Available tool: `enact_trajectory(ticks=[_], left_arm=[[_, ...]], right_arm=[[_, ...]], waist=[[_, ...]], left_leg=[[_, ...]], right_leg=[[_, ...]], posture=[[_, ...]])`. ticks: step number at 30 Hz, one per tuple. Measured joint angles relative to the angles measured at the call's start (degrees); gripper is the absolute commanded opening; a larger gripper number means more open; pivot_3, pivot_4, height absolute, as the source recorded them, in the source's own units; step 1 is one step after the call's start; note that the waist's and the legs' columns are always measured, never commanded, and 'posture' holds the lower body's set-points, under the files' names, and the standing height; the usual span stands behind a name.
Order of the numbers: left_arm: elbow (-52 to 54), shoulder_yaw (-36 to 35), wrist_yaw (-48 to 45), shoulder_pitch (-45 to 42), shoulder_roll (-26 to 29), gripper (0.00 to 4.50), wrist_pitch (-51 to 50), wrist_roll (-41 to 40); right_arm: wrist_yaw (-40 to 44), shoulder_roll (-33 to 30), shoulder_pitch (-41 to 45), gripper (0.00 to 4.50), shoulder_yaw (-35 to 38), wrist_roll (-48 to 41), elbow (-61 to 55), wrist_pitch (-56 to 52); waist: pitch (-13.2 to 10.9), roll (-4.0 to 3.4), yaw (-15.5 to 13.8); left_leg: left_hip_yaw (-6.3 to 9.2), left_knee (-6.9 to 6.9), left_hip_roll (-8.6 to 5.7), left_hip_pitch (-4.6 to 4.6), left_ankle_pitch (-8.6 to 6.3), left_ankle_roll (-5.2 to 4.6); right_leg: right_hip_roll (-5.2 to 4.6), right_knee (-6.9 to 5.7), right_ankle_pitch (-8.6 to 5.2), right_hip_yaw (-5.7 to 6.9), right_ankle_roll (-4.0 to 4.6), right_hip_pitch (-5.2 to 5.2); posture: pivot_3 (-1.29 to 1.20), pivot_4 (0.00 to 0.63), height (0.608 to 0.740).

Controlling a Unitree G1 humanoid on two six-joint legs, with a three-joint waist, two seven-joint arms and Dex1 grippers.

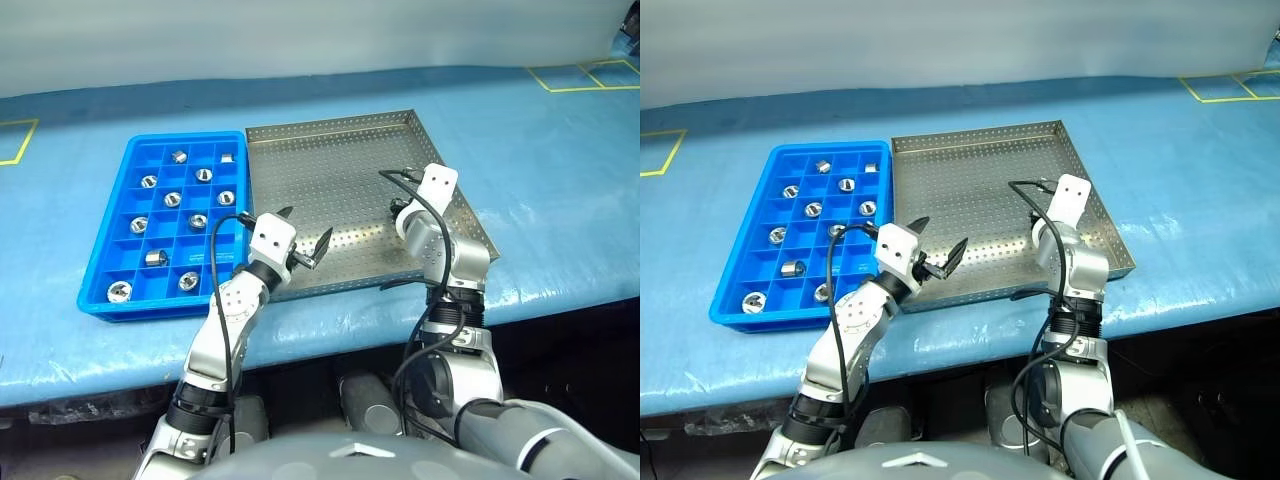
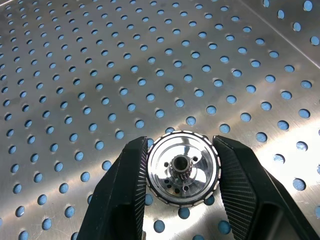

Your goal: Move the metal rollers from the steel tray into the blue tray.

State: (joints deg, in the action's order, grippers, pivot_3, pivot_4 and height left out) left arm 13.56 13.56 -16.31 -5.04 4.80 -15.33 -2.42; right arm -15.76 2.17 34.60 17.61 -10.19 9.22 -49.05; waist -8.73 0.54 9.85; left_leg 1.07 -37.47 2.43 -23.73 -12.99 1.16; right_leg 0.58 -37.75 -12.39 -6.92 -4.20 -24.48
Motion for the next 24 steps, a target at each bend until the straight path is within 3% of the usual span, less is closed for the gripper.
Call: enact_trajectory(ticks=[3,9,17,21,24], left_arm=[[0.6,-0.2,0.1,0.4,0.2,4.5,0.0,0.0],[5.6,-3.5,3.3,4.0,0.4,4.5,0.0,0.1],[13.9,-8.1,8.6,14.4,1.0,4.5,-0.4,1.4],[16.7,-9.7,10.5,17.7,0.6,4.5,-0.4,1.8],[18.5,-10.9,11.7,19.9,0.3,4.5,-0.4,2.2]], right_arm=[[3.1,-2.8,-1.7,1.69,-5.8,2.8,-0.3,3.0],[18.6,-1.2,-2.0,1.69,-10.1,-2.3,-3.8,14.1],[34.7,0.0,2.8,1.69,-21.3,-3.7,0.0,20.2],[38.5,0.5,3.1,1.69,-25.1,-3.7,4.7,18.5],[40.9,-0.2,3.2,1.69,-25.9,-4.1,5.1,16.7]], waist=[[0.0,0.02,-0.2],[-0.1,0.1,-1.6],[-0.2,0.23,-9.9],[-0.3,0.29,-14.5],[-0.3,0.36,-16.3]], left_leg=[[-0.01,0.05,-0.01,-0.01,0.0,0.0],[0.02,0.35,0.09,0.14,0.0,-0.01],[0.14,0.47,0.08,0.06,0.0,0.0],[0.15,0.39,0.04,-0.07,0.0,0.01],[0.13,0.38,0.05,-0.08,0.01,0.03]], right_leg=[[-0.01,0.04,0.0,-0.01,0.0,-0.02],[0.09,-0.01,-0.07,0.0,0.12,-0.08],[0.01,0.04,-0.23,0.26,0.39,-0.11],[-0.06,0.14,-0.41,0.35,0.68,-0.15],[-0.07,0.26,-0.41,0.35,0.68,-0.14]], posture=[[0.0,0.15,0.74],[0.18,0.15,0.74],[0.38,0.15,0.74],[0.43,0.15,0.74],[0.45,0.15,0.74]])
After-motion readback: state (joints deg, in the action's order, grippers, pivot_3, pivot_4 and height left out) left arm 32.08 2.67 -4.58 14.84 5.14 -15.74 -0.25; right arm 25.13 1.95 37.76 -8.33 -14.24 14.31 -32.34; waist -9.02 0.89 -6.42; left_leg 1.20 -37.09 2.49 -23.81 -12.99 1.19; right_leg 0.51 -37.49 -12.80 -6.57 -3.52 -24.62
